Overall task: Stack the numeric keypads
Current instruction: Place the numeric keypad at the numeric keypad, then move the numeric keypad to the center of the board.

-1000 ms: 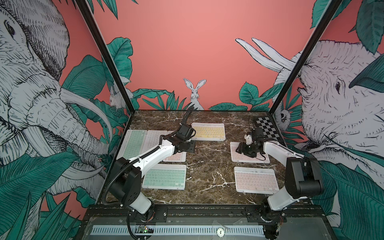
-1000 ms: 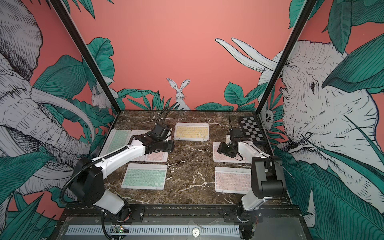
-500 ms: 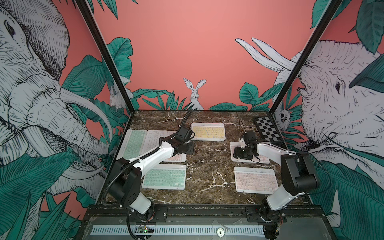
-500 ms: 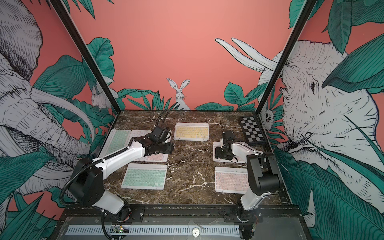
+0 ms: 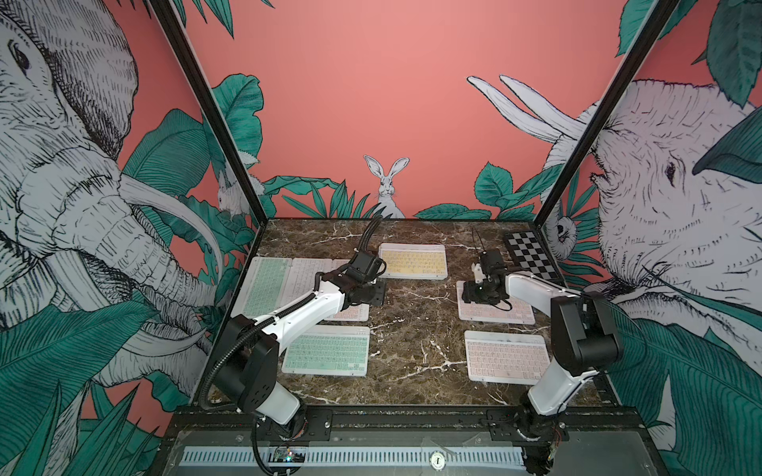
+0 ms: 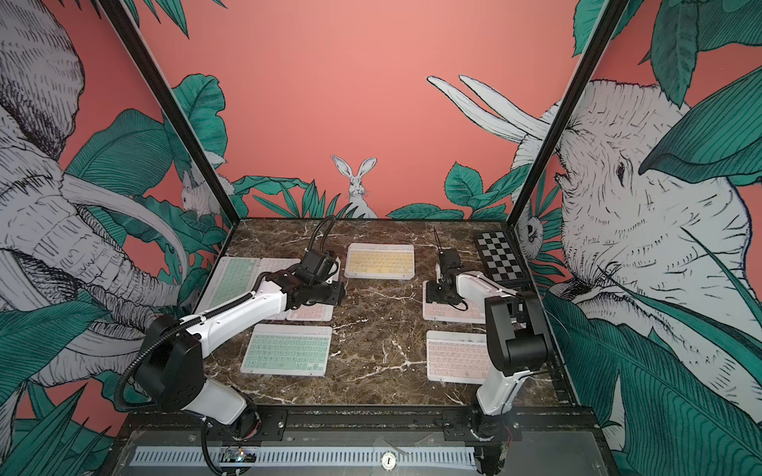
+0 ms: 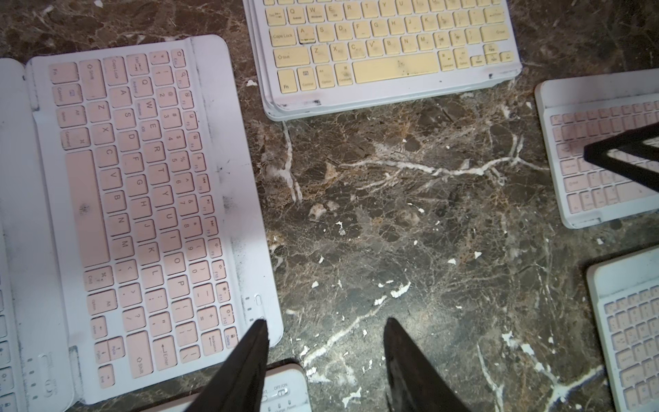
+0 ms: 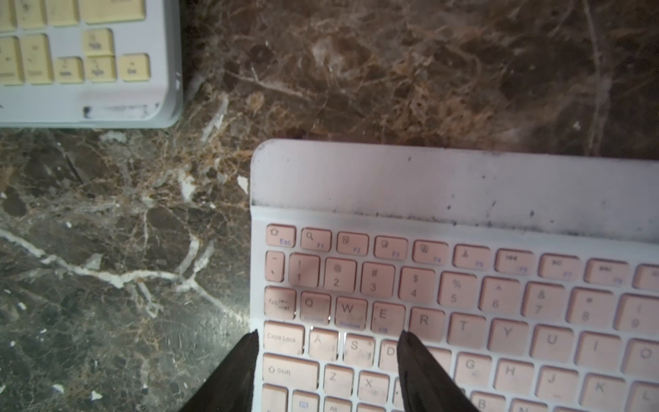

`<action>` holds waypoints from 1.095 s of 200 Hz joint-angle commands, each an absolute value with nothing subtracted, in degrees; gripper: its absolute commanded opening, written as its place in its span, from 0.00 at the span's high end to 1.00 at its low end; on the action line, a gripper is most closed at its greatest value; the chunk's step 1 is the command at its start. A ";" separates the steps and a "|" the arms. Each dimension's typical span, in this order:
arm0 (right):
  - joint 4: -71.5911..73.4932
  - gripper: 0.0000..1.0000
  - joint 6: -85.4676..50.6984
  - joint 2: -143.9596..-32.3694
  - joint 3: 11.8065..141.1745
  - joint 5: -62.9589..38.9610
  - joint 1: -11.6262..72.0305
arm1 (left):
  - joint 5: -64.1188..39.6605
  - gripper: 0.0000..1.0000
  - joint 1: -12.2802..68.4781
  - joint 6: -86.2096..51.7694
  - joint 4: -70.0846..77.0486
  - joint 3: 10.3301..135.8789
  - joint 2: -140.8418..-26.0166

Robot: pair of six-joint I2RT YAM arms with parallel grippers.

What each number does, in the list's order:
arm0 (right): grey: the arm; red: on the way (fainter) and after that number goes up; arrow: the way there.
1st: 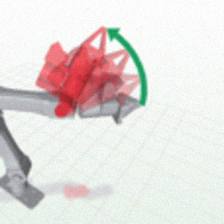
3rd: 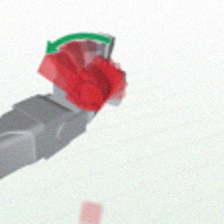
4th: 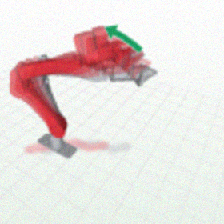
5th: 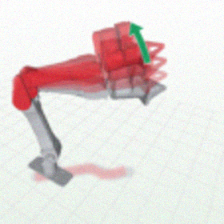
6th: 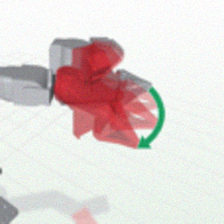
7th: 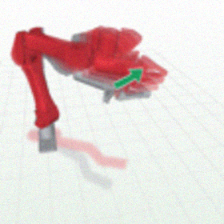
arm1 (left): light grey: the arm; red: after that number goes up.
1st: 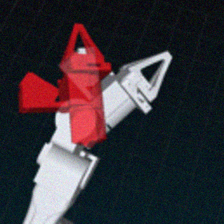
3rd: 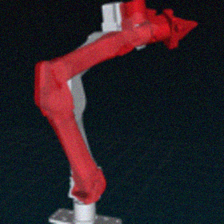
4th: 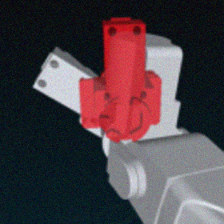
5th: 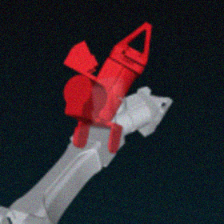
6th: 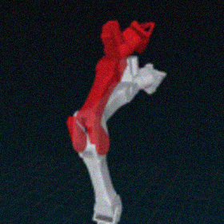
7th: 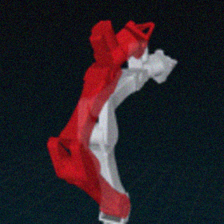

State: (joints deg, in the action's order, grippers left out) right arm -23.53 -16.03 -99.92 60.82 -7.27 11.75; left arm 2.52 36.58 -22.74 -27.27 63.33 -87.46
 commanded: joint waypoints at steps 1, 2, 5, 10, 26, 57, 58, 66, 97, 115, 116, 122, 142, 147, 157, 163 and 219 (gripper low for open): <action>-23.20 0.39 -15.31 -102.21 61.97 -7.62 11.98 | 3.43 0.46 36.74 -22.60 -27.68 63.56 -86.39; -23.20 0.39 -15.30 -102.26 61.97 -7.63 12.01 | 3.43 0.46 36.74 -22.59 -27.64 63.55 -86.39; -23.20 0.38 -15.32 -102.47 61.97 -7.71 12.11 | 3.43 0.46 36.74 -22.59 -27.76 63.57 -86.34; -23.21 0.39 -15.44 -102.73 61.88 -7.88 12.19 | 3.57 0.46 36.74 -22.59 -27.82 63.55 -86.39; -22.58 0.39 -15.83 -102.50 60.60 -8.63 12.97 | 3.77 0.46 36.74 -22.50 -28.12 63.44 -86.15; -21.19 0.39 -17.93 -101.25 57.47 -10.36 15.86 | 3.75 0.45 36.75 -22.41 -27.88 62.70 -85.83; -21.14 0.39 -17.98 -101.21 57.39 -10.37 15.97 | 3.72 0.46 36.74 -22.41 -27.87 62.68 -85.85; -20.74 0.39 -18.94 -100.85 56.69 -11.06 16.94 | 3.56 0.46 36.74 -22.42 -27.86 62.67 -85.87; -18.76 0.39 -22.63 -99.50 54.79 -12.43 20.81 | 3.23 0.46 36.74 -22.63 -27.78 62.27 -85.72; -15.64 0.39 -26.66 -98.83 53.45 -13.93 22.47 | 3.08 0.46 36.85 -22.76 -27.42 61.75 -85.43; -15.38 0.39 -26.91 -98.86 53.36 -14.08 22.57 | 3.12 0.46 36.84 -22.76 -27.42 61.73 -85.39; -13.93 0.39 -28.39 -98.79 52.91 -15.14 23.11 | 3.07 0.46 36.87 -22.85 -27.42 61.63 -85.34; -9.34 0.39 -33.12 -98.87 51.82 -16.63 25.40 | 3.03 0.46 36.87 -23.01 -27.42 61.27 -85.09; -8.34 0.39 -34.21 -99.09 51.72 -16.99 26.05 | 2.94 0.46 36.85 -23.07 -27.42 61.14 -85.00; -6.99 0.39 -36.03 -99.28 51.73 -17.05 27.28 | 2.96 0.46 36.89 -23.12 -27.38 60.91 -84.82; -5.99 0.39 -37.23 -99.40 51.58 -17.05 27.99 | 2.94 0.46 36.86 -23.27 -27.37 60.75 -84.66; -0.36 0.39 -44.47 -101.38 52.62 -16.92 33.79 | 2.84 0.46 36.87 -23.61 -27.31 59.22 -83.41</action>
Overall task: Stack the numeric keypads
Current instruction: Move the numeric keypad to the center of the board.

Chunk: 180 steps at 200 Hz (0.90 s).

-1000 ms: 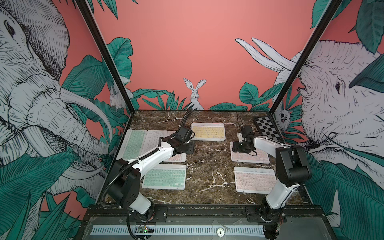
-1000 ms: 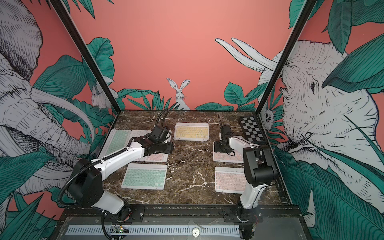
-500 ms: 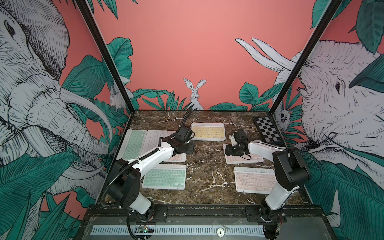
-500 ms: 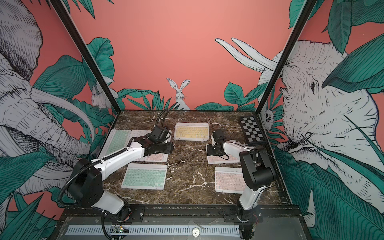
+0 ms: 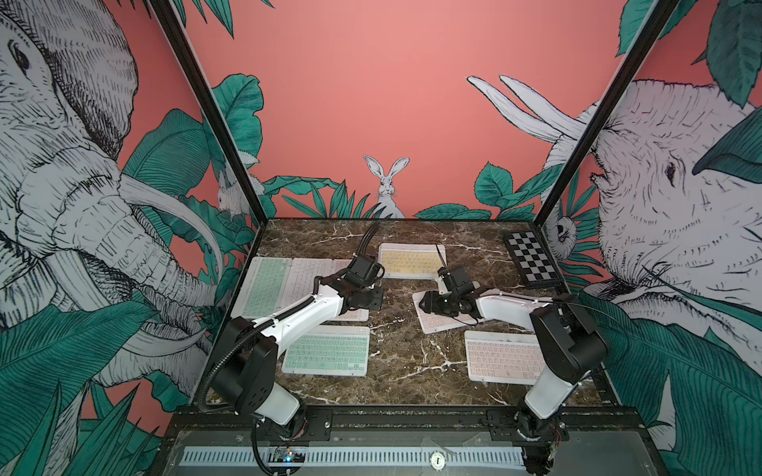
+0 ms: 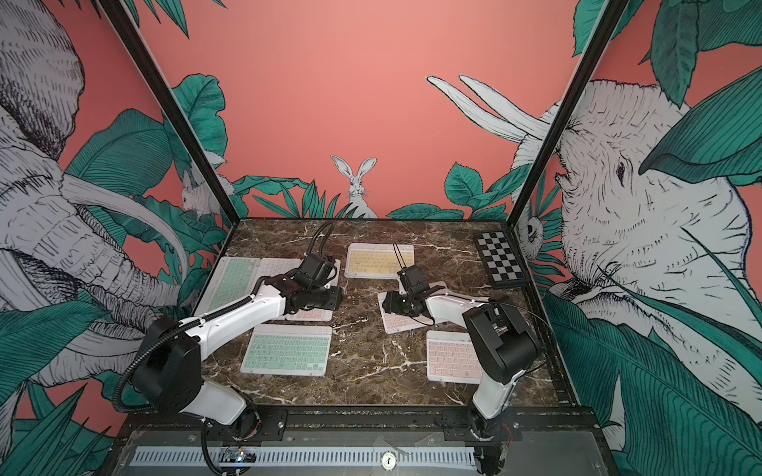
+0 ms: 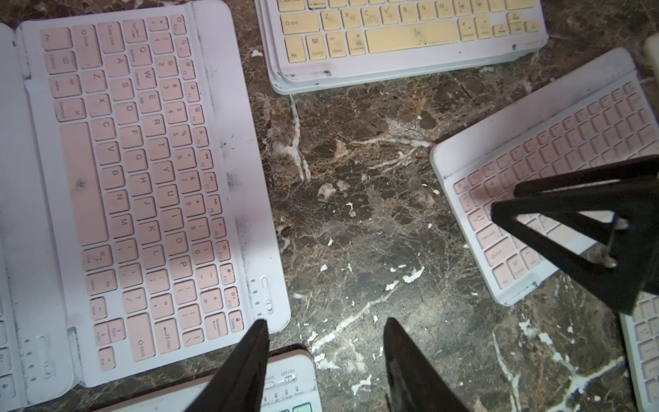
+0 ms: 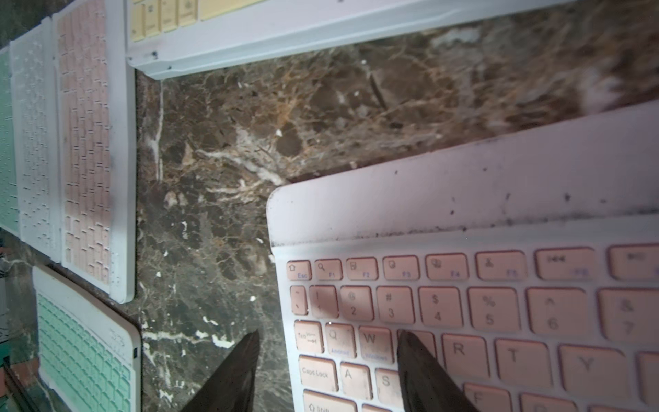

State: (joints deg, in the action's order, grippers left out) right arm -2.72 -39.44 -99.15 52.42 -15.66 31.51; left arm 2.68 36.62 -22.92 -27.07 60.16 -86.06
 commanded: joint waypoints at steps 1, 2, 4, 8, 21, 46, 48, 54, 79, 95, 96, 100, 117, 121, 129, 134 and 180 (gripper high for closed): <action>-0.31 0.39 -44.52 -101.45 52.68 -16.94 33.90 | 2.87 0.46 36.94 -23.63 -27.32 59.23 -83.41; -0.24 0.39 -44.63 -101.44 52.71 -16.95 34.00 | 2.80 0.46 36.97 -23.59 -27.33 59.19 -83.41; -0.13 0.39 -44.82 -101.60 52.82 -16.96 34.19 | 2.81 0.46 36.93 -23.63 -27.33 59.14 -83.36; 0.15 0.39 -45.18 -101.86 53.05 -16.96 34.56 | 2.69 0.46 36.93 -23.67 -27.33 59.08 -83.32; 0.96 0.39 -45.85 -102.69 54.17 -17.28 35.64 | 2.40 0.46 36.93 -23.86 -27.15 58.60 -83.24; 0.65 0.39 -44.94 -100.14 55.73 -16.61 36.04 | 2.59 0.46 37.35 -23.99 -27.03 58.08 -83.06; 0.62 0.39 -44.72 -99.72 55.66 -16.22 36.04 | 2.62 0.46 37.35 -23.99 -27.06 58.05 -83.06; 0.13 0.39 -43.49 -98.00 55.62 -14.53 35.91 | 2.65 0.46 37.49 -23.99 -26.94 57.88 -82.97; -10.94 0.38 -33.89 -93.63 59.67 -8.12 33.40 | 2.15 0.46 38.08 -24.47 -25.75 57.17 -83.45; -17.25 0.37 -28.14 -93.08 62.18 -6.77 29.24 | 1.38 0.46 38.46 -24.83 -24.59 56.83 -84.16; -17.41 0.37 -27.87 -93.08 62.25 -6.68 28.94 | 1.35 0.46 38.48 -24.85 -24.51 56.85 -84.22; -18.64 0.37 -26.89 -92.98 62.62 -6.44 27.59 | 1.23 0.46 38.52 -24.95 -24.27 56.81 -84.49; -20.53 0.37 -23.15 -92.76 62.69 -4.26 22.18 | 0.83 0.46 38.84 -25.26 -23.37 57.02 -85.63; -20.84 0.37 -22.26 -92.89 62.74 -3.48 21.03 | 0.79 0.46 38.92 -25.39 -23.23 57.02 -85.89; -21.04 0.37 -20.60 -93.54 62.95 -2.82 18.98 | 0.87 0.46 39.15 -25.49 -22.96 57.23 -86.41; -21.56 0.37 -19.44 -94.16 63.44 -2.74 17.90 | 0.96 0.46 39.27 -25.49 -22.94 57.36 -86.73; -25.54 0.36 -15.44 -101.66 67.14 0.04 13.81 | 0.35 0.46 39.73 -25.58 -22.35 58.75 -90.18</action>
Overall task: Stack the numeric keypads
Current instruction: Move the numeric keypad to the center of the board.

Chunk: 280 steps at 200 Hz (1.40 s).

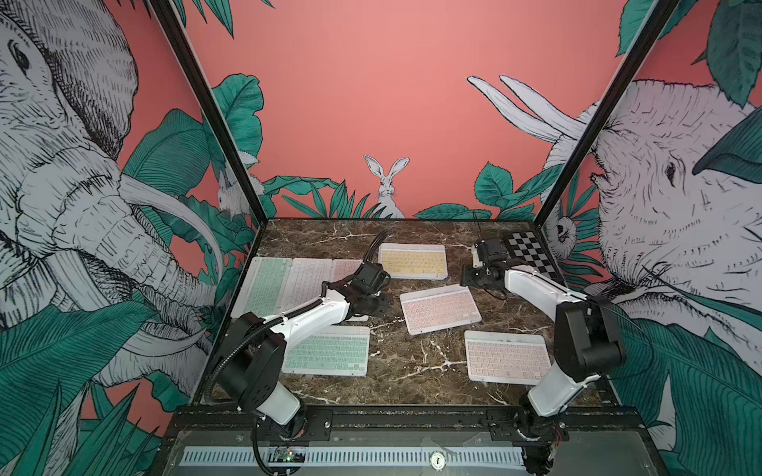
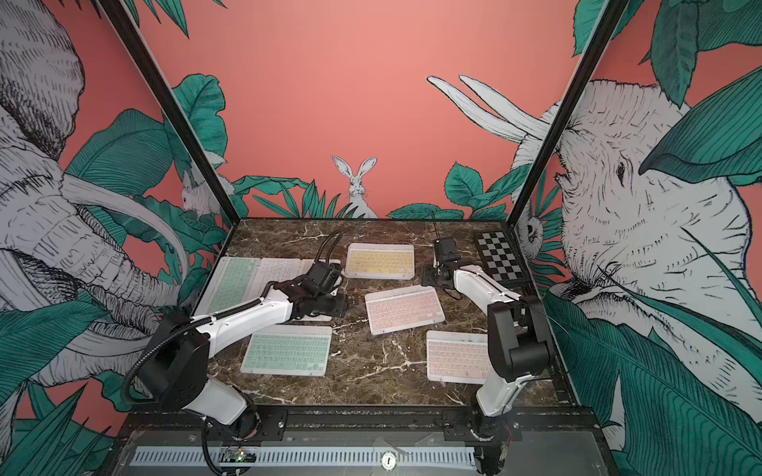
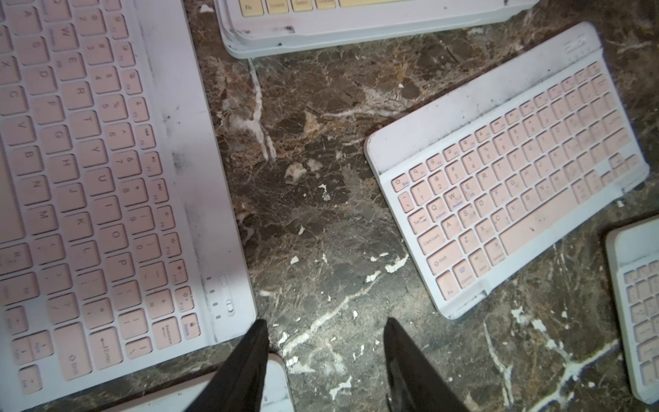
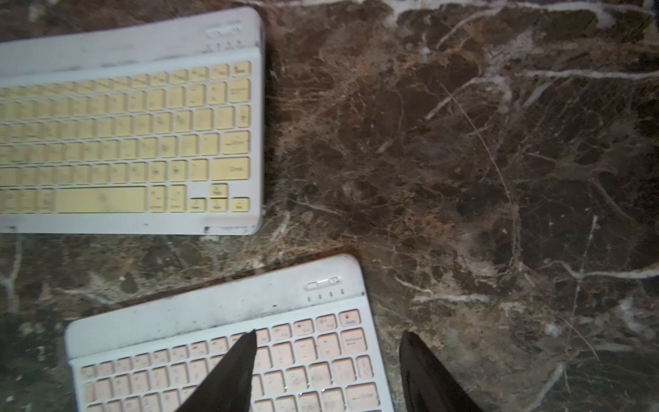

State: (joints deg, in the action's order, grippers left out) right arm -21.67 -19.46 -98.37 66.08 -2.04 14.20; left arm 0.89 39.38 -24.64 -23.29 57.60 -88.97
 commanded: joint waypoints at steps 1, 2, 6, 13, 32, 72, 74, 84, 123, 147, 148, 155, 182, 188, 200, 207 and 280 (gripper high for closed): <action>-25.60 0.36 -15.41 -101.85 67.19 -0.02 13.85 | 0.31 0.46 39.73 -25.58 -22.34 58.78 -90.18; -25.68 0.36 -15.40 -101.99 67.26 -0.14 13.87 | 0.29 0.46 39.73 -25.58 -22.33 58.88 -90.27; -25.87 0.37 -15.26 -102.58 67.39 -0.59 13.80 | 0.22 0.46 39.78 -25.58 -22.32 58.96 -90.54; -26.01 0.37 -14.88 -103.40 67.57 -1.64 13.80 | 0.18 0.46 39.81 -25.53 -22.32 59.29 -90.98; -25.13 0.37 -15.30 -104.28 66.42 -3.52 13.80 | 0.09 0.46 39.81 -25.56 -22.33 59.71 -91.78; -23.75 0.37 -16.95 -103.45 61.89 -5.94 14.44 | 0.10 0.46 39.81 -25.83 -22.46 60.16 -93.10; -23.65 0.37 -17.07 -103.32 61.59 -6.08 14.46 | 0.07 0.46 39.81 -25.81 -22.49 60.24 -93.10; -22.88 0.37 -17.93 -102.64 59.94 -6.51 14.63 | 0.15 0.46 39.81 -25.84 -22.59 60.30 -93.30; -21.74 0.38 -20.69 -99.32 54.87 -7.21 17.68 | 0.79 0.46 39.81 -26.01 -23.32 60.73 -93.79; -21.42 0.38 -23.36 -97.51 53.04 -7.27 21.90 | 1.23 0.46 39.81 -25.88 -23.76 61.08 -94.37; -21.39 0.38 -23.50 -97.45 52.97 -7.28 22.07 | 1.23 0.46 39.81 -25.86 -23.74 61.13 -94.38; -21.06 0.38 -24.44 -97.16 52.53 -7.72 23.37 | 1.35 0.46 39.81 -25.75 -23.73 61.19 -94.66; -18.79 0.38 -26.71 -96.94 51.00 -9.58 25.23 | 1.67 0.46 39.81 -25.10 -23.82 61.71 -95.89; -18.64 0.38 -26.89 -96.86 50.86 -9.37 25.24 | 1.69 0.46 39.77 -24.88 -23.73 61.95 -96.25; -18.99 0.38 -26.43 -96.78 51.25 -8.76 25.23 | 1.43 0.46 39.81 -24.38 -23.86 62.68 -97.06; -19.47 0.38 -26.24 -96.69 51.62 -8.55 25.24 | 1.24 0.46 39.81 -24.04 -23.90 63.07 -97.49; -19.64 0.37 -25.65 -94.92 52.33 -11.98 23.68 | 0.98 0.46 39.84 -22.68 -23.62 64.07 -100.34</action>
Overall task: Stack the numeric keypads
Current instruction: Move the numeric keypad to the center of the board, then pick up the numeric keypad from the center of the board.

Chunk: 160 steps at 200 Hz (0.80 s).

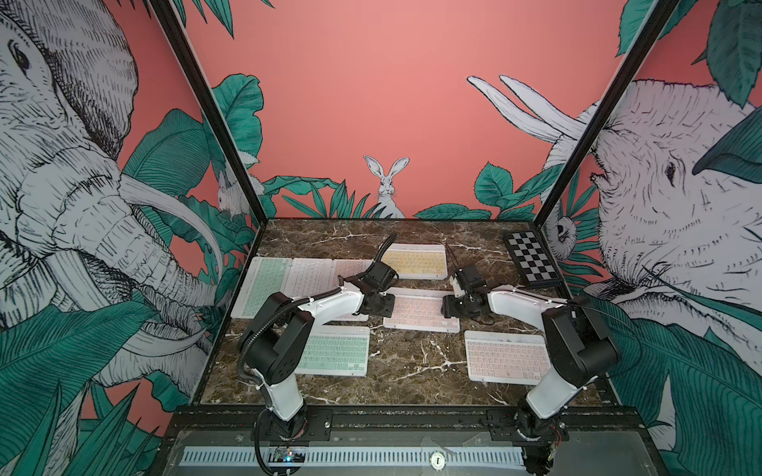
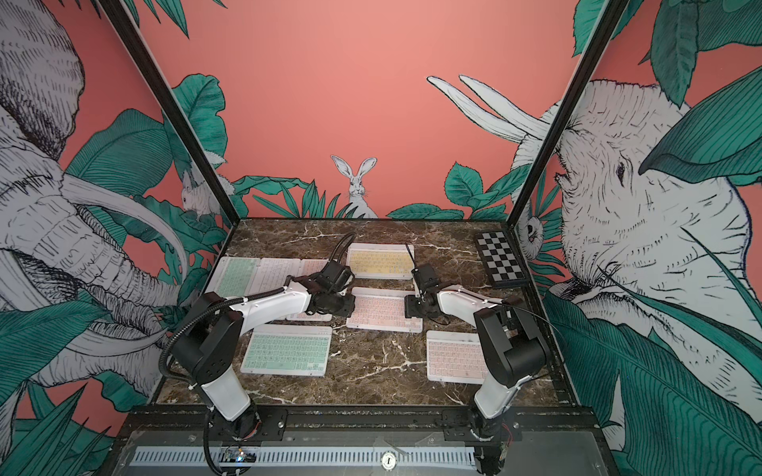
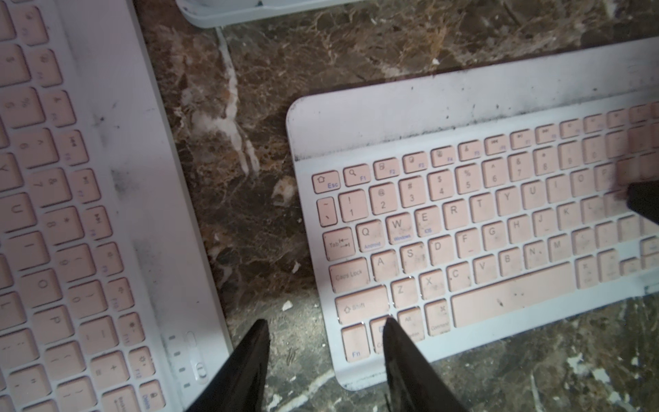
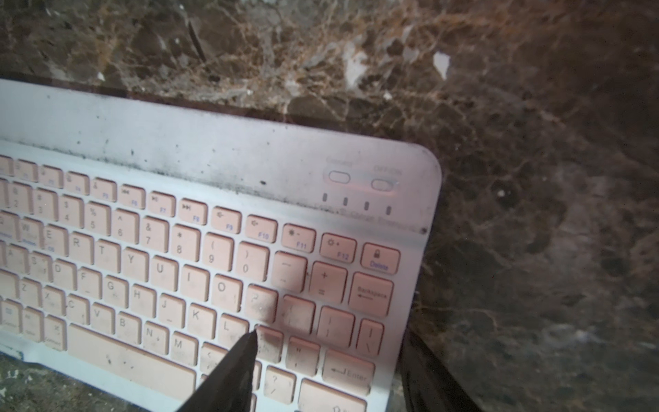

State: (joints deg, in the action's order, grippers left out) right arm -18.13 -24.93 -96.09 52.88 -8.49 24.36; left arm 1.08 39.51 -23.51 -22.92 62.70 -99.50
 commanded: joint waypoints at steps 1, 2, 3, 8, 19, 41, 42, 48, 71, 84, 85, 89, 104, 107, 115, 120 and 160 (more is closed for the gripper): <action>-19.57 0.37 -25.66 -94.97 52.27 -12.14 23.62 | 0.97 0.46 39.83 -22.68 -23.59 64.07 -100.40; -19.54 0.37 -25.66 -94.94 52.24 -12.27 23.59 | 0.97 0.46 39.82 -22.63 -23.57 64.07 -100.47; -19.48 0.37 -25.71 -94.93 52.18 -12.37 23.57 | 0.97 0.46 39.86 -22.65 -23.52 64.07 -100.51; -19.17 0.37 -25.82 -94.87 52.01 -12.91 23.32 | 0.94 0.46 39.84 -22.68 -23.27 64.07 -100.75; -18.98 0.37 -26.10 -94.68 51.69 -13.39 22.97 | 0.84 0.46 39.81 -22.75 -23.03 64.17 -101.42; -18.66 0.37 -26.39 -93.66 50.71 -13.68 22.28 | 0.19 0.46 39.81 -22.76 -22.61 64.34 -102.20; -18.60 0.37 -26.42 -93.63 50.67 -13.74 22.26 | 0.14 0.46 39.81 -22.76 -22.56 64.34 -102.25; -18.44 0.37 -26.58 -93.37 50.27 -14.11 21.98 | 0.02 0.46 39.81 -22.76 -22.37 64.34 -102.39; -18.59 0.37 -26.51 -92.89 49.46 -14.17 21.36 | -0.17 0.46 39.81 -22.68 -22.00 64.59 -103.30; -18.46 0.37 -26.47 -92.81 49.14 -14.50 21.08 | -0.35 0.46 39.81 -22.72 -21.80 64.68 -103.83; -18.46 0.37 -26.46 -92.81 49.09 -14.50 21.09 | -0.35 0.46 39.81 -22.70 -21.80 64.73 -103.86; -18.39 0.37 -26.46 -92.75 49.00 -14.45 21.09 | -0.40 0.46 39.81 -22.68 -21.80 64.77 -103.96; -18.37 0.37 -26.63 -92.46 48.82 -14.35 20.92 | -0.37 0.47 39.81 -22.59 -21.80 65.02 -104.32; -18.37 0.37 -26.64 -92.38 48.78 -14.41 20.92 | -0.36 0.47 39.81 -22.51 -21.80 65.04 -104.33; -18.37 0.37 -26.67 -92.29 48.91 -14.39 20.87 | -0.36 0.47 39.82 -22.50 -21.80 65.13 -104.41; -18.42 0.37 -26.63 -92.21 48.87 -14.31 20.83 | -0.35 0.47 39.81 -22.46 -21.88 65.19 -104.41; -17.31 0.37 -27.48 -92.61 48.55 -15.14 20.74 | -0.74 0.47 41.74 -22.50 -21.45 65.30 -104.94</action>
